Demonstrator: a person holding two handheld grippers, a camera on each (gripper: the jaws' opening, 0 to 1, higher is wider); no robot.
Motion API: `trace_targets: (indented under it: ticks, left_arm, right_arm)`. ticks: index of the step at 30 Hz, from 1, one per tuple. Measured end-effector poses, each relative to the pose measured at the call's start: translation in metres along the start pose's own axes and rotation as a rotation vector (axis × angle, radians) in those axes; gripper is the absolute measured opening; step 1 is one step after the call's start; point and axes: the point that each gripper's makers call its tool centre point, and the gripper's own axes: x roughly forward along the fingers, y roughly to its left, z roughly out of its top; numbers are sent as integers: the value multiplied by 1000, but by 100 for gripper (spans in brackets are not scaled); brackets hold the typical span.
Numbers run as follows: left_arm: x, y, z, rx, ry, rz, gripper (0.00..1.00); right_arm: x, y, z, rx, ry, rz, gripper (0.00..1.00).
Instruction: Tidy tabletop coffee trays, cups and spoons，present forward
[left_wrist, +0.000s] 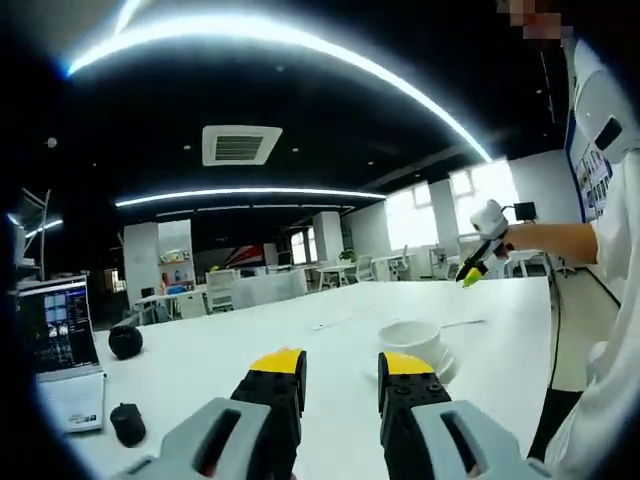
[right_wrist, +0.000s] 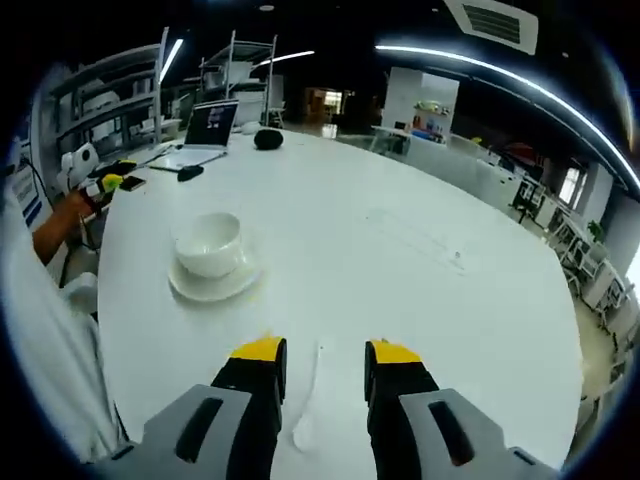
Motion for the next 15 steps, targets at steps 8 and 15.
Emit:
trace_targets:
  ticks: [8, 15]
  left_arm:
    - [-4, -2, -4, 37, 19, -20, 30]
    - [-8, 5, -7, 35, 24, 3, 30]
  right_arm:
    - [26, 0, -15, -1, 98, 21, 31]
    - [41, 6, -35, -22, 176, 36, 25]
